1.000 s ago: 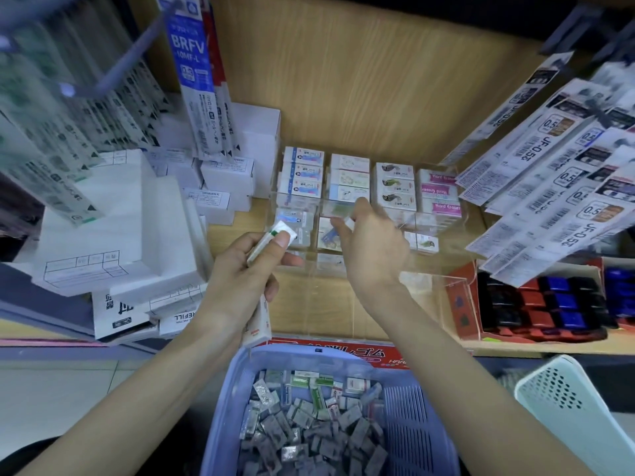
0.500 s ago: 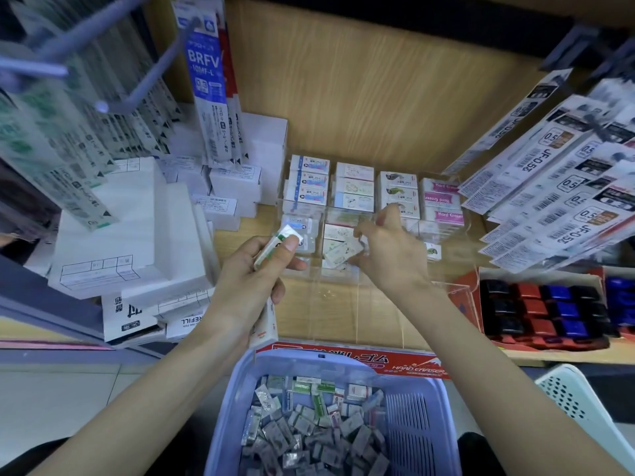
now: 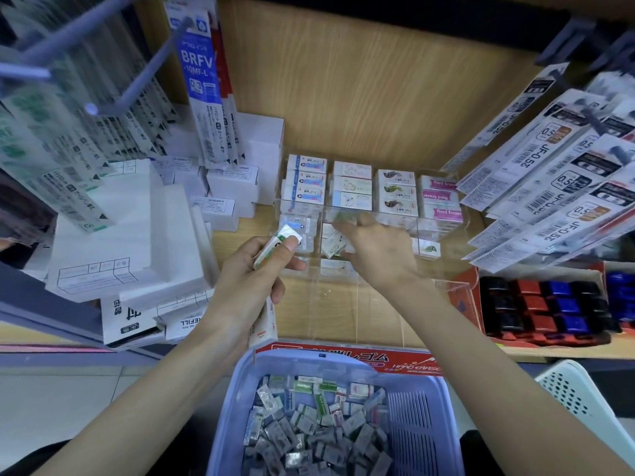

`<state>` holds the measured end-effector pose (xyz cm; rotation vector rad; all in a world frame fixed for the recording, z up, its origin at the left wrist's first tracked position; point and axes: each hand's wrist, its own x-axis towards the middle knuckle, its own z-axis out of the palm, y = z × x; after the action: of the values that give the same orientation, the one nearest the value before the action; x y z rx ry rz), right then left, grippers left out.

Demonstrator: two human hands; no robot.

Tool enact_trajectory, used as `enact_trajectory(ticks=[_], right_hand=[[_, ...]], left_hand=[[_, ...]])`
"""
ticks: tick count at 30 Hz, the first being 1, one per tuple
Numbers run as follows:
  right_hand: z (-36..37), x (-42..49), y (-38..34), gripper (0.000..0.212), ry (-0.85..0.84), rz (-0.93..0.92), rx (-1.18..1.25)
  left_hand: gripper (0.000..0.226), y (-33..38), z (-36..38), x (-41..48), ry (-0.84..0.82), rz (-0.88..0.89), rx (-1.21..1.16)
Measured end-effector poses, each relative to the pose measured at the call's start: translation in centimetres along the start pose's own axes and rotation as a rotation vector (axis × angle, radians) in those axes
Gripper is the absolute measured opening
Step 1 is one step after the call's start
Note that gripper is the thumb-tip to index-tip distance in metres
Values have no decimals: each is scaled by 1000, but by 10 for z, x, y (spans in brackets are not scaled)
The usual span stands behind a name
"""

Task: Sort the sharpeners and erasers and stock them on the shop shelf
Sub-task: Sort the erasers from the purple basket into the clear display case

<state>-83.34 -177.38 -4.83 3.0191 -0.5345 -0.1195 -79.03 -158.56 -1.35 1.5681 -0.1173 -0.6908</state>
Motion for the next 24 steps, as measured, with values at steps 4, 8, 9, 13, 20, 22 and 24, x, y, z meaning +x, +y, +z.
enact_trajectory(ticks=[4, 8, 9, 13, 20, 22, 24], right_hand=[[-2, 9, -2, 27, -47, -5, -64], [3, 8, -8, 33, 19, 117, 86], [5, 8, -9, 35, 45, 148, 108], [7, 7, -10, 40, 97, 207, 136], [4, 3, -5, 33, 93, 132, 165], [4, 1, -2, 26, 71, 79, 177], [4, -1, 2, 23, 54, 32, 172]], left_hand=[[23, 0, -1, 1, -4, -15, -13], [22, 1, -1, 0, 2, -16, -29], [22, 1, -1, 0, 1, -15, -28], [24, 2, -1, 0, -1, -14, -14], [24, 4, -1, -2, -3, -26, -21], [24, 5, -1, -2, -5, -30, -23], [24, 5, -1, -2, -5, -28, -24]])
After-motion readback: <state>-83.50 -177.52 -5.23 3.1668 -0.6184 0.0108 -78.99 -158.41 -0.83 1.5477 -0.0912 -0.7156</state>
